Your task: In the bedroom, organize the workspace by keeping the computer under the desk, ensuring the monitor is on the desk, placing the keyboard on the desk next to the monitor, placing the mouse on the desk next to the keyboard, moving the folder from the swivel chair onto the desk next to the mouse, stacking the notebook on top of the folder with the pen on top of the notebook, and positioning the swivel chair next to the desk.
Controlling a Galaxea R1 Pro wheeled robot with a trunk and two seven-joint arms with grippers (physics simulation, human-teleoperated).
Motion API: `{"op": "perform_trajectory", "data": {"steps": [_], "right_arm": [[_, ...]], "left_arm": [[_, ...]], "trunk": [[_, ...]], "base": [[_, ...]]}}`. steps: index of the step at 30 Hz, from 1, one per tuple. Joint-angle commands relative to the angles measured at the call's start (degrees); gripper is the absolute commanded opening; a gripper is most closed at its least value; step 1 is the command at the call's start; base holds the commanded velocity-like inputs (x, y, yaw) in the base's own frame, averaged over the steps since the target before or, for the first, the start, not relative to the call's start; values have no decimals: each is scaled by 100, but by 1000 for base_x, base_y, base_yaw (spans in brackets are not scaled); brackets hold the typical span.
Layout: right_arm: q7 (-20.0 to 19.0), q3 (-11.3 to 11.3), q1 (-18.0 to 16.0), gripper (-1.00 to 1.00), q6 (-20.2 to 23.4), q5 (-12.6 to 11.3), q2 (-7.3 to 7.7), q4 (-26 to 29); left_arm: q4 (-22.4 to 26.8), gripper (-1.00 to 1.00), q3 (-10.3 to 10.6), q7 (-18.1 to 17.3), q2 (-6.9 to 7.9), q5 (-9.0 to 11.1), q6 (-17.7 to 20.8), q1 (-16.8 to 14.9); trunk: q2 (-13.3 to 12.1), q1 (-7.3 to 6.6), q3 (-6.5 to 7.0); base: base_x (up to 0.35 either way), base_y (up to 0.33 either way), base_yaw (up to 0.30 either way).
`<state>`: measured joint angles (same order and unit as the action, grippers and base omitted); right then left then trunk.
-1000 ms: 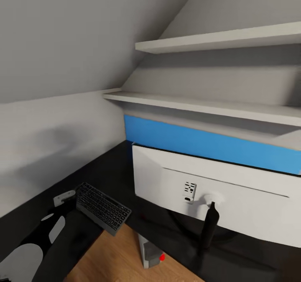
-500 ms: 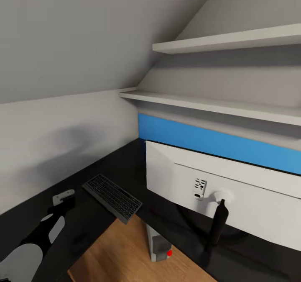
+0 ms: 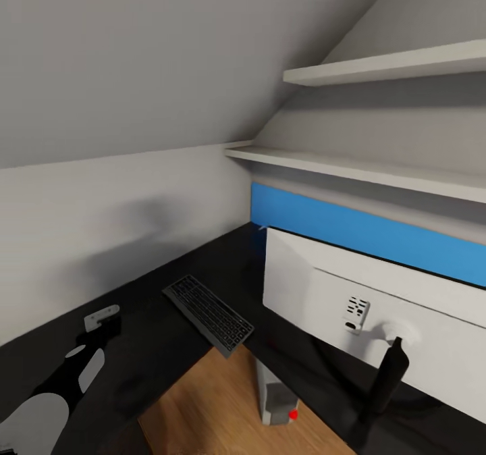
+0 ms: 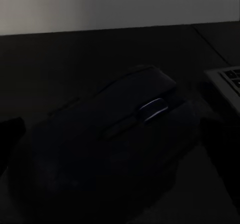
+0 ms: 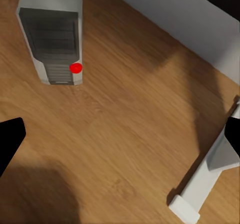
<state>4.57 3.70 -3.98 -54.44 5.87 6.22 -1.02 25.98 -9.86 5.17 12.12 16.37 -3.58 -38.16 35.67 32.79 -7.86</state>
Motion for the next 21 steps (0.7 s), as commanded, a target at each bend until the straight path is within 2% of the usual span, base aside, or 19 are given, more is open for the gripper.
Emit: {"op": "perform_trajectory", "data": {"steps": [1,10,17,21], "right_arm": [[35,34,-7,100,-19,65,-1,-11],[35,-82,-7,100,-14,98,-7,-12],[35,-98,-7,100,-14,336,-7,-12],[35,-98,-7,100,-14,343,-14,-12]], "left_arm": [[-4,-100,11,10,1,60,-20,-6],[-58,-100,11,10,1,60,-27,-6],[-66,-100,4,10,15,60,-29,-4],[-67,-100,2,10,18,60,-29,-6]], "trunk": [[9,2,-10],[9,2,-10],[9,2,-12],[9,2,-26]], "base": [[0,0,277],[-1,-1,277],[-187,-149,277],[-98,-81,267]]}}
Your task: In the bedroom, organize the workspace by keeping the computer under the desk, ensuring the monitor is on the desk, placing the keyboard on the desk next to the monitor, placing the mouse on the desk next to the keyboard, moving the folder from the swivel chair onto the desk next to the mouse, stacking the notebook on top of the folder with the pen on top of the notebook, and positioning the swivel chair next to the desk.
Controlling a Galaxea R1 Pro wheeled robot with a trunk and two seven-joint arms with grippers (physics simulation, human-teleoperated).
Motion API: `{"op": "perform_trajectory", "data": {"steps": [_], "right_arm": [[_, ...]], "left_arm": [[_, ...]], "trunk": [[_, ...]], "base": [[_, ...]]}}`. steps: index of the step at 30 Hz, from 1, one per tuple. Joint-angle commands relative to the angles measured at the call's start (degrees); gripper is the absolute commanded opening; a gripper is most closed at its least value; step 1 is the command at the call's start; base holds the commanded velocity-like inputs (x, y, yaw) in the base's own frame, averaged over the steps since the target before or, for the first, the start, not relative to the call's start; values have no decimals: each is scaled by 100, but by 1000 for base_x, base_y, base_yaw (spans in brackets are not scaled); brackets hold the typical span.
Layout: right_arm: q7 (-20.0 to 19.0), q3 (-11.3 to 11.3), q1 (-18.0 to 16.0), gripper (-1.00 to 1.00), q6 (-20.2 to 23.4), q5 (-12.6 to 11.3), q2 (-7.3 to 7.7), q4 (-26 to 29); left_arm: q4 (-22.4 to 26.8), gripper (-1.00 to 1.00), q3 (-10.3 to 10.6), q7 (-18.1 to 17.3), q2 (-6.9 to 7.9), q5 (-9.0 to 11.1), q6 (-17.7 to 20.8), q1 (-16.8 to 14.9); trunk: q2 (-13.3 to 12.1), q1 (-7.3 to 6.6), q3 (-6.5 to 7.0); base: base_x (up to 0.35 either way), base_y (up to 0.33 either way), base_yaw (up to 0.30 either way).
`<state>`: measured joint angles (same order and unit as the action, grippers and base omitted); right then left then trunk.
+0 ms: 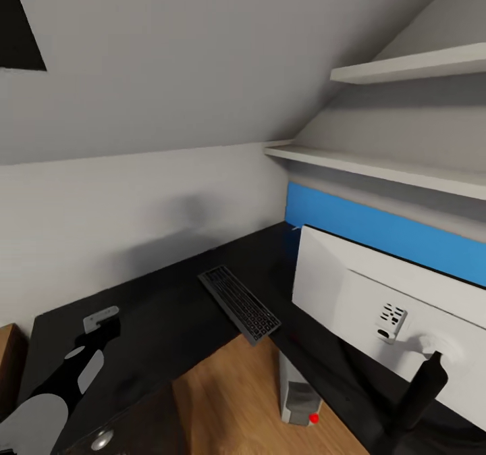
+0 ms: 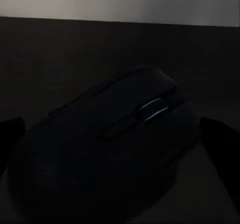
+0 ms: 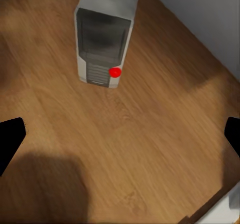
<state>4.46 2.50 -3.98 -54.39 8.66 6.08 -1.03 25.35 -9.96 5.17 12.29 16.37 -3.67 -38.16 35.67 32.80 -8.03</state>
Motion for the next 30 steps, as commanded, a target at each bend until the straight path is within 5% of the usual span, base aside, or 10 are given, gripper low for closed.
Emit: {"op": "perform_trajectory", "data": {"steps": [1,30], "right_arm": [[47,22,-6,100,-19,65,-1,-11],[47,2,-6,100,-6,66,-3,-13]], "left_arm": [[-4,-100,12,10,1,60,-19,-7],[-12,-100,10,17,6,60,-19,-6]], "trunk": [[9,1,-15],[9,1,-185]], "base": [[-21,-18,250],[-25,-14,213]]}}
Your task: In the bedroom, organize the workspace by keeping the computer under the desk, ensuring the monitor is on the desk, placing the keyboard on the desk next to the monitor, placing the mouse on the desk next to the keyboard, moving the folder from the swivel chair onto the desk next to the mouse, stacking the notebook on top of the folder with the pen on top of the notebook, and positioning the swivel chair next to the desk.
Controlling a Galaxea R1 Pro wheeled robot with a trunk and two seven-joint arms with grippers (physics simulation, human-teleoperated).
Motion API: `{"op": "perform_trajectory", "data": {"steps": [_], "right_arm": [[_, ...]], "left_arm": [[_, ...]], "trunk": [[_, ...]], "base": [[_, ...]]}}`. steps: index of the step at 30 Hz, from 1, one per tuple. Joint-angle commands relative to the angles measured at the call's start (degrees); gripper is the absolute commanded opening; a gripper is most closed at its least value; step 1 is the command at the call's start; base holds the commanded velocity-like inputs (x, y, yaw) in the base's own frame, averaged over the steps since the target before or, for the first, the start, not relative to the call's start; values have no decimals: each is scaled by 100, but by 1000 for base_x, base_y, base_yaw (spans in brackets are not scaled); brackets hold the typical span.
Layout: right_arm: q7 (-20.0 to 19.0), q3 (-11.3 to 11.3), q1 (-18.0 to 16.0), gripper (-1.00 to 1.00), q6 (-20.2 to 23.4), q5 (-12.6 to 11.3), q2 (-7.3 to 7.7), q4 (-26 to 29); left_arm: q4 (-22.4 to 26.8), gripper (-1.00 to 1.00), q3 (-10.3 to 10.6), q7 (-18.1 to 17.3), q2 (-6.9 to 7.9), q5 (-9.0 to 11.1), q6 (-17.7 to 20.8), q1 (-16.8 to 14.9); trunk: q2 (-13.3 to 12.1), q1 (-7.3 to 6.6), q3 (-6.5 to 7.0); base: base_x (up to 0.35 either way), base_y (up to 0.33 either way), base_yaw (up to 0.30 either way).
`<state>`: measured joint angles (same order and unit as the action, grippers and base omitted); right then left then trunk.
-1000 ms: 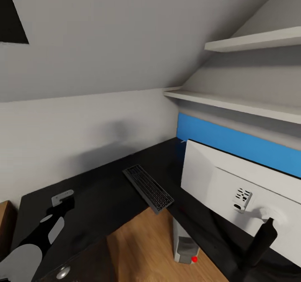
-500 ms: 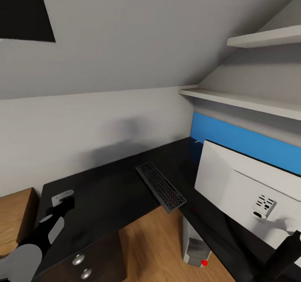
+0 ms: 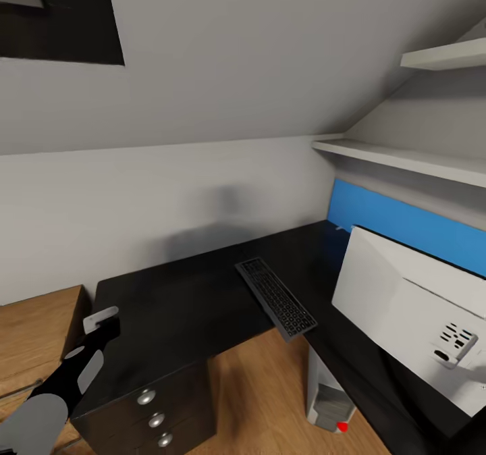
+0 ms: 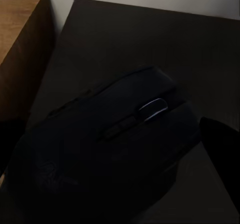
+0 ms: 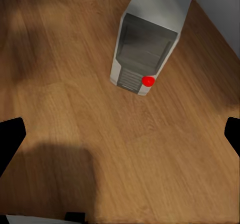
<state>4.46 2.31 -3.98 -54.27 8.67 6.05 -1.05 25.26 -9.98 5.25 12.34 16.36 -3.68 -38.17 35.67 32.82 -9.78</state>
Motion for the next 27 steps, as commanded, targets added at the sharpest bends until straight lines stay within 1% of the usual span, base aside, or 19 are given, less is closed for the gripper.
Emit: {"op": "perform_trajectory", "data": {"steps": [1,2,3,10,24,27], "right_arm": [[46,19,-7,100,-5,64,1,-10],[62,11,-7,100,172,64,4,-9],[64,10,-7,100,203,64,6,-9],[64,7,-7,100,256,70,2,-9],[64,12,-7,100,259,66,2,-9],[64,12,-7,100,264,65,2,-9]], "left_arm": [[-3,-100,11,11,7,60,-19,-6],[-3,-100,13,11,6,60,-19,-6],[-3,-100,12,11,7,60,-19,-6],[-3,-100,11,12,8,60,-12,-3],[-94,-100,14,5,-18,60,-10,-6],[-98,-100,19,3,-26,60,-5,-4]], "trunk": [[9,-1,-11],[9,-1,-11],[9,-1,-12],[9,-1,-12],[9,-1,-14],[9,-1,-18]], "base": [[-255,-141,54],[-252,-170,11],[-182,-120,7],[-57,-38,31],[-2,-1,249],[0,0,122]]}}
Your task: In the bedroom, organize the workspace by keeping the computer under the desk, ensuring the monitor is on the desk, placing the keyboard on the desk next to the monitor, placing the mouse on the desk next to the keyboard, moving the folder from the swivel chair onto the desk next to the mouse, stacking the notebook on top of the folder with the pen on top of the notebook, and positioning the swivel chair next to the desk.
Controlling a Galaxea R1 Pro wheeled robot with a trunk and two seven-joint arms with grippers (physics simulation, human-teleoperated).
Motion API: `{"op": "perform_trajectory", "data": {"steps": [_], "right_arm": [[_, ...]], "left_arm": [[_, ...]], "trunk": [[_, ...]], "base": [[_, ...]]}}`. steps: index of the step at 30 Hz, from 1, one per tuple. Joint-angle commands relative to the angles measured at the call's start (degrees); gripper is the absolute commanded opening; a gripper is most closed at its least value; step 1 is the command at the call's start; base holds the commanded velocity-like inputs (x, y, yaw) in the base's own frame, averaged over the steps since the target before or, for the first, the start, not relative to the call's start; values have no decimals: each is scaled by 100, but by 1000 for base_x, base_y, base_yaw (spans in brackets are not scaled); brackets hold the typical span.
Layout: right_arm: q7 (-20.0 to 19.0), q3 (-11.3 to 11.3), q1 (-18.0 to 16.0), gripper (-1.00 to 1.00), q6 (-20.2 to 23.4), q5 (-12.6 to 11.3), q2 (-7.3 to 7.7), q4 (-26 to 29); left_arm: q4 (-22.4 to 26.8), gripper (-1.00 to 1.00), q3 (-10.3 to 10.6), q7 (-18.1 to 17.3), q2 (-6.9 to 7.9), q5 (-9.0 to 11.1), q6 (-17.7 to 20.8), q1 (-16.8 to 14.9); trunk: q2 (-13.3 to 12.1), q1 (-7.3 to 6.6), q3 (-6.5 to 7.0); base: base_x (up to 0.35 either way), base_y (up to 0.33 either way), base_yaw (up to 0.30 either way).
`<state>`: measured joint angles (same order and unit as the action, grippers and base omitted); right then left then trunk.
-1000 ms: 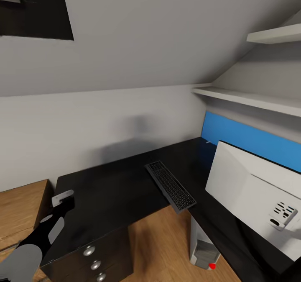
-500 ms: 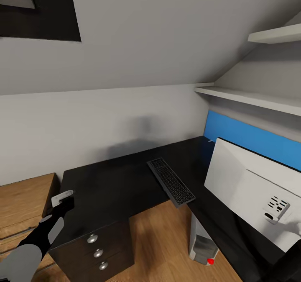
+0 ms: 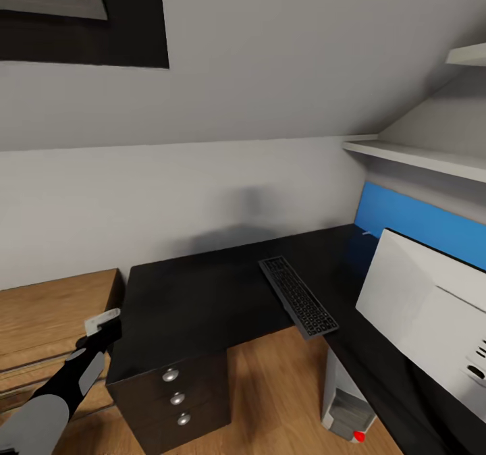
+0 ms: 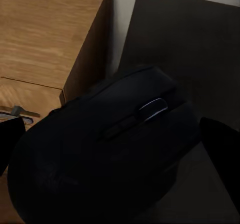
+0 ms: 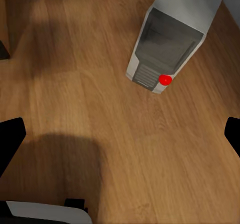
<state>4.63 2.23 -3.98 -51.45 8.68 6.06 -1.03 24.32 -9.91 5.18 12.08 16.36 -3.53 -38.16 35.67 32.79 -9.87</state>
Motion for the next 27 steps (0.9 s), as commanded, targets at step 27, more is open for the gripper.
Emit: {"op": "perform_trajectory", "data": {"steps": [27], "right_arm": [[-135,-219,-10,100,643,752,-1150,1344]], "left_arm": [[1152,-100,28,26,-445,80,2622,2]], "trunk": [[8,2,-11]], "base": [[0,0,5]]}}
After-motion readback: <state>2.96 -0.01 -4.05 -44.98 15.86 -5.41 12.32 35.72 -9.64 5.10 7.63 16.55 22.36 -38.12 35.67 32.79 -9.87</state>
